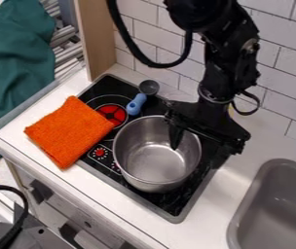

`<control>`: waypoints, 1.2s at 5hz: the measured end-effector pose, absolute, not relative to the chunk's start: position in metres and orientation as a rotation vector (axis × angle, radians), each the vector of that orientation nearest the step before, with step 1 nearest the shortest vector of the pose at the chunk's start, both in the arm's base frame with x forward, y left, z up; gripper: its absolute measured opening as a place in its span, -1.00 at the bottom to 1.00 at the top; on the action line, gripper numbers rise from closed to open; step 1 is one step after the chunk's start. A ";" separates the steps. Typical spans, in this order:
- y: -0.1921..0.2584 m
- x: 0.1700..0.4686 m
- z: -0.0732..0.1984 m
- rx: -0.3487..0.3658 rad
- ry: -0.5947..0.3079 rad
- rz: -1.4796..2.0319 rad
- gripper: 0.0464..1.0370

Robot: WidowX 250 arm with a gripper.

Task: Put the silver pot on top of the orange cloth

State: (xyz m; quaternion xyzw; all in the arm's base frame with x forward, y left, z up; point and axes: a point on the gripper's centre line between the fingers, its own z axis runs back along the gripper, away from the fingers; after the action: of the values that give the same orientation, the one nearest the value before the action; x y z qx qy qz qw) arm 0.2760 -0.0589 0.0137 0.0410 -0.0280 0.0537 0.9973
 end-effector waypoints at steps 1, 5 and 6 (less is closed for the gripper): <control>-0.065 0.277 -0.001 0.080 -0.012 0.098 0.94; -0.054 0.285 -0.030 0.070 -0.026 0.085 -0.34; -0.036 0.281 -0.008 0.135 -0.143 0.105 -0.78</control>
State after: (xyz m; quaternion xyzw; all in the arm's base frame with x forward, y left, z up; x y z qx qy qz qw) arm 0.2812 -0.0360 -0.0079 0.0672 -0.0714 0.0522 0.9938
